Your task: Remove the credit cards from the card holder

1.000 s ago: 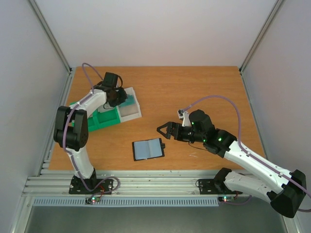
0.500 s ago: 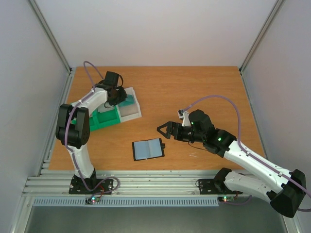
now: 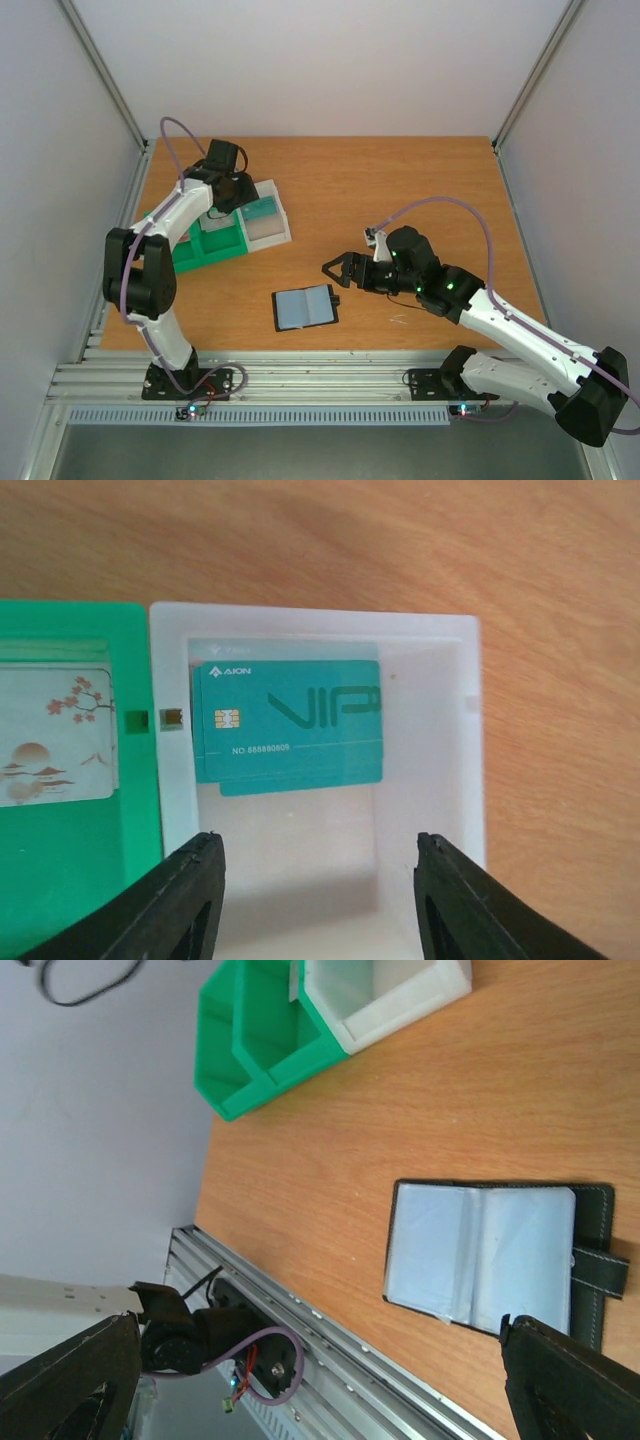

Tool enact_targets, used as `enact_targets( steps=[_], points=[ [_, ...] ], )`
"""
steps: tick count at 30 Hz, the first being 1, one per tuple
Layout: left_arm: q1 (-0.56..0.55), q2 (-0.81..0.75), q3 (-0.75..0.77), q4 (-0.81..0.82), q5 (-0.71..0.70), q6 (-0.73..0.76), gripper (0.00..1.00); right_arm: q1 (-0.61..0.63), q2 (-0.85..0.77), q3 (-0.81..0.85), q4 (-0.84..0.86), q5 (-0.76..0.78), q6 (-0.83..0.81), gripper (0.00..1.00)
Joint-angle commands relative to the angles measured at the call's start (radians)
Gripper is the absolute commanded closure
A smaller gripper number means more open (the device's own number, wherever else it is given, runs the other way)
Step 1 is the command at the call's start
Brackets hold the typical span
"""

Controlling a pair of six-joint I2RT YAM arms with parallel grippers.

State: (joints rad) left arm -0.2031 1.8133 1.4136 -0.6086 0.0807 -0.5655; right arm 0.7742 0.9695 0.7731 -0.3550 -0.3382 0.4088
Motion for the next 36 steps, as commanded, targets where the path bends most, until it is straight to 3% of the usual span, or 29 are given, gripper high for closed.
enact_targets(
  steps=[1, 5, 10, 18, 21, 26, 36],
  points=[
    [0.002, -0.116, -0.004, -0.060, 0.003, 0.023, 0.44, 0.004, 0.013, -0.006, -0.062, -0.004, 0.000, 0.01],
    [0.002, -0.209, -0.083, -0.077, 0.067, 0.036, 0.39, 0.002, 0.053, 0.000, -0.091, -0.031, -0.026, 0.01],
    [0.000, -0.336, -0.220, -0.083, 0.183, 0.032, 0.43, 0.003, 0.098, -0.032, -0.043, -0.109, -0.047, 0.08],
    [-0.036, -0.515, -0.439, -0.069, 0.325, -0.011, 0.49, 0.003, 0.197, -0.044, -0.033, -0.094, -0.105, 0.51],
    [-0.066, -0.571, -0.498, -0.070, 0.352, -0.026, 0.52, 0.004, 0.244, -0.049, -0.031, -0.071, -0.123, 0.62],
    [-0.124, -0.667, -0.614, -0.027, 0.389, -0.081, 0.52, 0.005, 0.328, -0.053, -0.010, -0.055, -0.132, 0.65],
    [-0.178, -0.731, -0.845, 0.211, 0.458, -0.261, 0.51, 0.010, 0.479, -0.065, 0.083, -0.070, -0.111, 0.68]
  ],
)
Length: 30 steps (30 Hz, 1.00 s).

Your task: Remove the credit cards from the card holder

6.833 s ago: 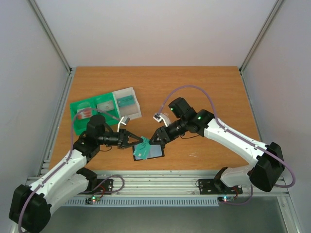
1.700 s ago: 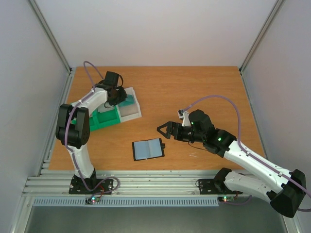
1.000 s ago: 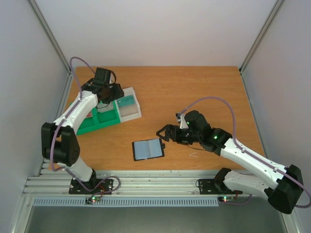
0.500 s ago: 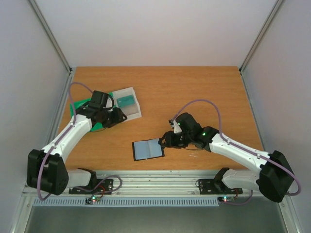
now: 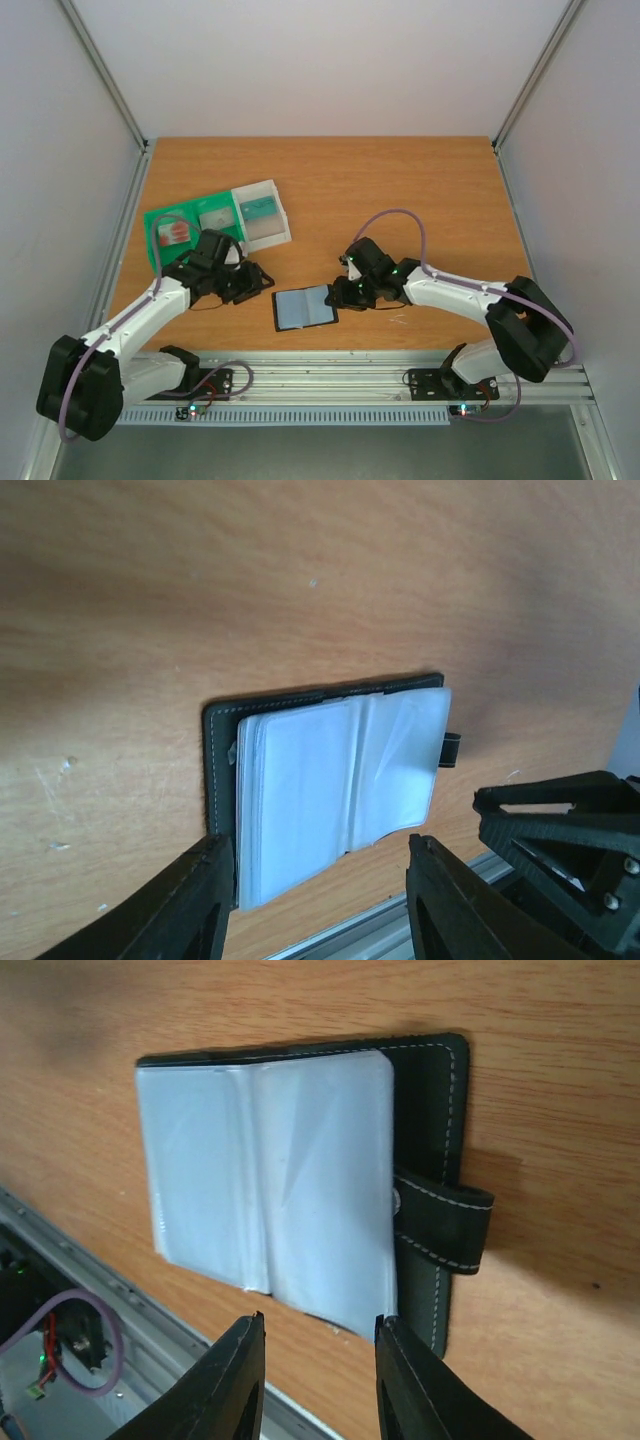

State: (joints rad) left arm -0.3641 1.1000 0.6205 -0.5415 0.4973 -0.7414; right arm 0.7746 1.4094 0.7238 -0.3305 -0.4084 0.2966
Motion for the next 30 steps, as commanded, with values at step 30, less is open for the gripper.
enact_targets(
  steps=[30],
  points=[
    [-0.117, 0.210, -0.214, 0.480, 0.050, -0.208, 0.62, 0.031, 0.134, -0.058, 0.116, 0.031, 0.018, 0.90]
  ],
)
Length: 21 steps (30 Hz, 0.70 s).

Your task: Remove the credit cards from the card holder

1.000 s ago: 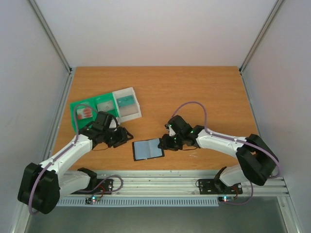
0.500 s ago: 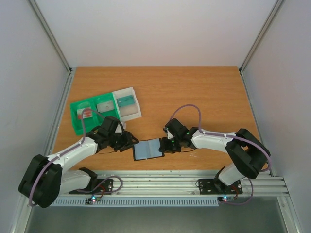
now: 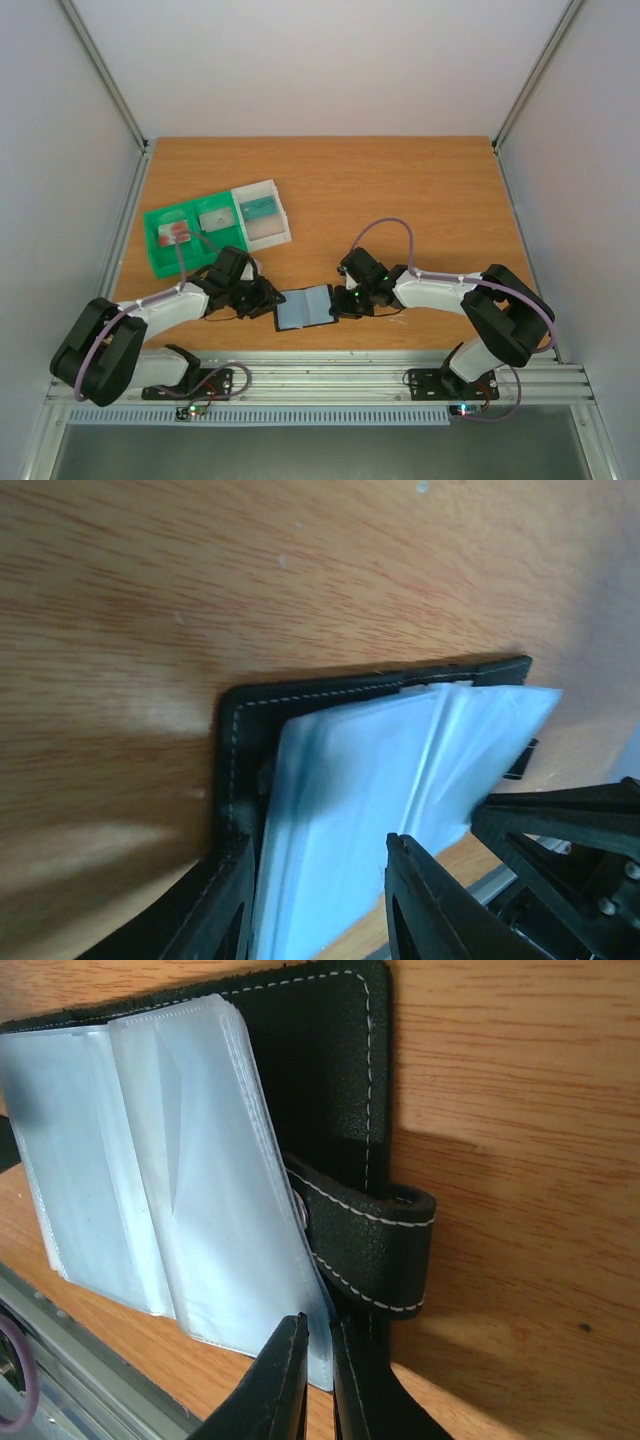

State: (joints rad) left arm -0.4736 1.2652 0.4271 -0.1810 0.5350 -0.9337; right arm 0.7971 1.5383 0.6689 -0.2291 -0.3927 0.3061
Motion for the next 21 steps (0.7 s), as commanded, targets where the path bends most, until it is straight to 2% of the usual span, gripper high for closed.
enact_targets(
  steps=[1, 5, 8, 13, 17, 21],
  points=[
    [-0.008, 0.057, -0.023, 0.130, 0.013, -0.022, 0.62, 0.008, 0.004, -0.003, 0.014, 0.015, 0.009, 0.90],
    [-0.020, 0.088, -0.029, 0.164, 0.009, -0.031, 0.64, 0.010, 0.001, -0.008, 0.019, 0.018, 0.016, 0.90],
    [-0.031, 0.102, -0.035, 0.235, 0.026, -0.050, 0.78, 0.015, 0.003, -0.011, 0.029, 0.019, 0.022, 0.90],
    [-0.065, 0.102, -0.037, 0.329, 0.056, -0.115, 0.83, 0.026, 0.016, -0.015, 0.045, 0.024, 0.035, 0.91],
    [-0.100, 0.089, -0.030, 0.378, 0.061, -0.161, 0.98, 0.027, 0.016, -0.019, 0.047, 0.034, 0.035, 0.91],
    [-0.123, 0.082, -0.036, 0.472, 0.073, -0.214, 1.00, 0.027, 0.021, -0.022, 0.057, 0.031, 0.040, 0.92]
  ],
)
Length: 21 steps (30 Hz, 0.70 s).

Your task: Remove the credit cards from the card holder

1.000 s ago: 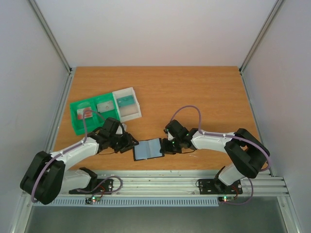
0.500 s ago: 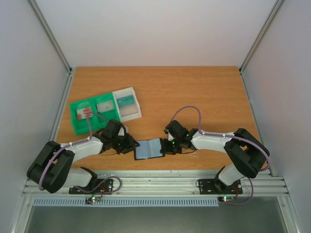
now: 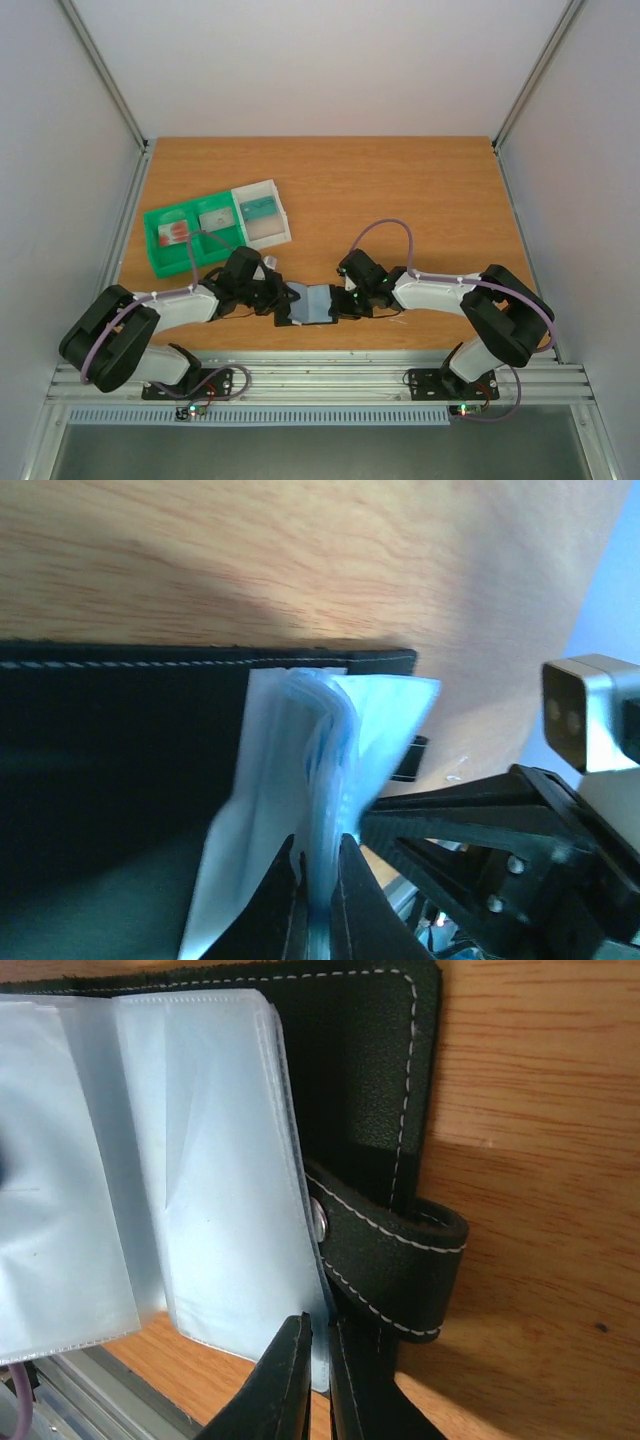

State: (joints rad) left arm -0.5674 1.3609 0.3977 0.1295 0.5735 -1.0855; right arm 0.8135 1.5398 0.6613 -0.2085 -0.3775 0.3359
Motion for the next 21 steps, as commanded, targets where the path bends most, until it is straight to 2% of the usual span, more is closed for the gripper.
enact_targets(
  steps=[1, 4, 7, 12, 17, 19, 21],
  points=[
    [-0.034, -0.014, -0.005, 0.176, 0.035, -0.080, 0.99, 0.010, 0.020, -0.015, 0.038, 0.016, 0.011, 0.92],
    [-0.044, -0.011, 0.009, 0.176, 0.032, -0.091, 0.90, 0.010, 0.023, -0.016, 0.041, 0.014, 0.011, 0.92],
    [-0.045, -0.009, 0.009, 0.162, 0.023, -0.083, 0.99, 0.010, 0.022, -0.017, 0.041, 0.014, 0.011, 0.92],
    [-0.045, -0.010, 0.016, 0.107, 0.010, -0.070, 0.98, 0.010, 0.020, -0.016, 0.040, 0.016, 0.009, 0.92],
    [-0.045, -0.112, 0.050, -0.080, -0.087, -0.011, 0.74, 0.010, -0.004, 0.019, -0.014, 0.033, -0.021, 0.90],
    [-0.045, -0.168, 0.092, -0.216, -0.142, 0.025, 0.57, 0.010, -0.033, 0.037, -0.055, 0.056, -0.037, 0.88],
    [-0.045, -0.226, 0.145, -0.357, -0.204, 0.071, 0.49, 0.010, -0.080, 0.049, -0.098, 0.083, -0.045, 0.84]
  ],
)
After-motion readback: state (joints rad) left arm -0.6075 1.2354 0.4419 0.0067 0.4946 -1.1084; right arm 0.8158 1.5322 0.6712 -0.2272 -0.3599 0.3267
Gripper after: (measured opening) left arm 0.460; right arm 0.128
